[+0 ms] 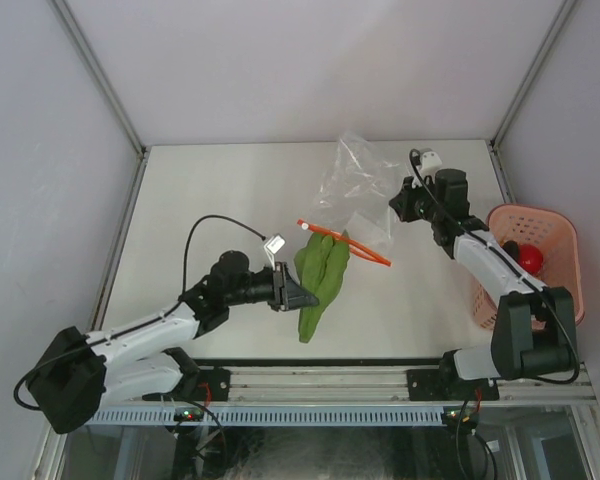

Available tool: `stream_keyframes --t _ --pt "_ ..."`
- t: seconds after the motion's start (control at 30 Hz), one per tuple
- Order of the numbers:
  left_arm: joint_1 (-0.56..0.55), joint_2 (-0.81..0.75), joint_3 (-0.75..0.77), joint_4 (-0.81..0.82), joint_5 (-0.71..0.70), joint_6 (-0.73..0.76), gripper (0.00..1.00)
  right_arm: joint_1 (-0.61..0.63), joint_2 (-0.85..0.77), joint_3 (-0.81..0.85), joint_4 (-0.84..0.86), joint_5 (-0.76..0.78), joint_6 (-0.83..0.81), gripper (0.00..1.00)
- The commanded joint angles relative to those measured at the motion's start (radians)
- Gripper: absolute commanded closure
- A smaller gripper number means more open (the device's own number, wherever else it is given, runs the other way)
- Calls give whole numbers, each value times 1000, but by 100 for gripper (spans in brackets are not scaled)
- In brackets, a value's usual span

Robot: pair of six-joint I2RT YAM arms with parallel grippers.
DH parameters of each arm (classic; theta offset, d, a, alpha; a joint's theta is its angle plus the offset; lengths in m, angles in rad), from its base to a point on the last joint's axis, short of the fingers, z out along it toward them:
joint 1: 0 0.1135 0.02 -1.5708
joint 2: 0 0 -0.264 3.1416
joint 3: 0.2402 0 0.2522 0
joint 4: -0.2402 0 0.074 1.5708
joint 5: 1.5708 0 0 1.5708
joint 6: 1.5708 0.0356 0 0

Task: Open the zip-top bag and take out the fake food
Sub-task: Pick up the fake vegetable from the zipper food storage bag, then place the fake vegetable in the bin.

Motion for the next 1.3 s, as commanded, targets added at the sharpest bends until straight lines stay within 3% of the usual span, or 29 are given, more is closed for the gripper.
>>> stream_keyframes --t 0.0,0.03,0.07,0.2,0.4,0.53,0.67,0.73,0.8,0.9,0.97,1.07,1.17,1.27 --pt "6 -131 -15 -30 40 51 100 -11 62 90 -99 -56 -8 100" --pt "6 -171 -17 -30 37 56 100 -15 81 109 -131 -74 -23 100" --pt "6 -210 -19 -32 25 59 100 -22 96 130 -155 -92 -38 94" --pt "7 -359 -11 -39 -9 62 100 -36 93 151 -194 -97 -72 53" --pt "11 -396 7 45 -69 33 100 -40 -2 154 -224 -133 -153 28" --pt "10 -352 -12 254 -140 2 100 -70 -132 145 -248 -304 -233 25" --pt "10 -288 -26 472 -228 21 100 -122 -244 71 -178 -708 -201 25" --pt "10 -252 -30 561 -292 49 100 -124 -280 15 -63 -906 -113 25" --pt "8 -211 -30 653 -352 92 100 -89 -303 -45 91 -1038 -4 22" --pt "-11 -130 -27 791 -433 152 100 11 -318 -53 17 -1133 -57 16" --pt "-36 -70 -12 873 -478 202 100 85 -335 -53 -29 -1116 -94 16" --pt "-84 16 10 979 -540 257 100 167 -346 -55 -19 -959 -50 15" --pt "-141 90 43 1059 -579 291 100 182 -324 -81 79 -820 91 15" --pt "-181 146 84 1059 -607 342 100 200 -296 -86 70 -804 108 15"
